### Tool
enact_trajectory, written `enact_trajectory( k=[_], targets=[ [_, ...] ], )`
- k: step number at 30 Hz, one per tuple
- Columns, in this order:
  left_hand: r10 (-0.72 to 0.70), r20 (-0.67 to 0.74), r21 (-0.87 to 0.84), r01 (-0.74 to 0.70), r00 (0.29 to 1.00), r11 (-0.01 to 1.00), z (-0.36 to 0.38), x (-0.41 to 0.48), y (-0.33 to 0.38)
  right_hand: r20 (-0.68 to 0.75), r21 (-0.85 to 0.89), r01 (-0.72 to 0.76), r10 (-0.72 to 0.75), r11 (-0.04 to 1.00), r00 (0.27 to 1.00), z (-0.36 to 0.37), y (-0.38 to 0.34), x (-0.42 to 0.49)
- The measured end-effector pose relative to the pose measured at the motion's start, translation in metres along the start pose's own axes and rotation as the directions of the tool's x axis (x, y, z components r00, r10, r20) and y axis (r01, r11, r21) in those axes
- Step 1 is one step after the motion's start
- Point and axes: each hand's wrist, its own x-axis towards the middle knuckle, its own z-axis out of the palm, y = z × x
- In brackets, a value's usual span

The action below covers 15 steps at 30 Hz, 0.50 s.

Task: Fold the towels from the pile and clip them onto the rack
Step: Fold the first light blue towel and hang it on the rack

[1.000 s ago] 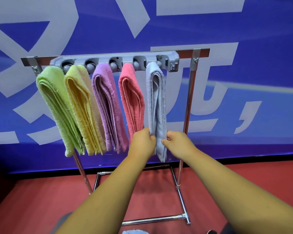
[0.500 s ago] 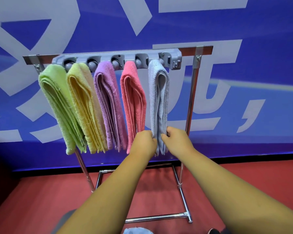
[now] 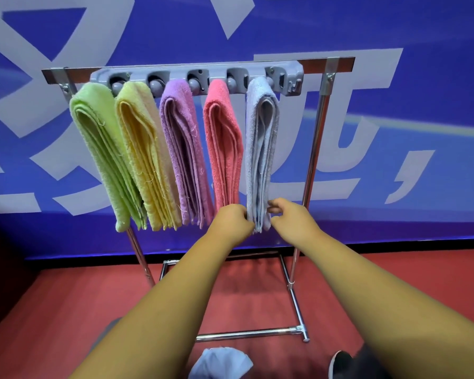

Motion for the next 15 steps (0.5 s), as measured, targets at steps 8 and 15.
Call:
enact_trajectory(
  k=[8, 15],
  targets=[
    [-0.070, 0.102, -0.017, 0.072, 0.992, 0.997, 0.015, -0.016, -0.053, -0.016, -0.046, -0.122, 0.121, 0.991, 0.992, 0.026, 0.027, -0.007],
    [-0.167, 0.239, -0.201, 0.217, 0.957, 0.955, 0.052, -0.023, -0.089, 0.074, -0.049, -0.178, 0.181, 0.983, 0.981, 0.059, 0.047, -0.011]
  ],
)
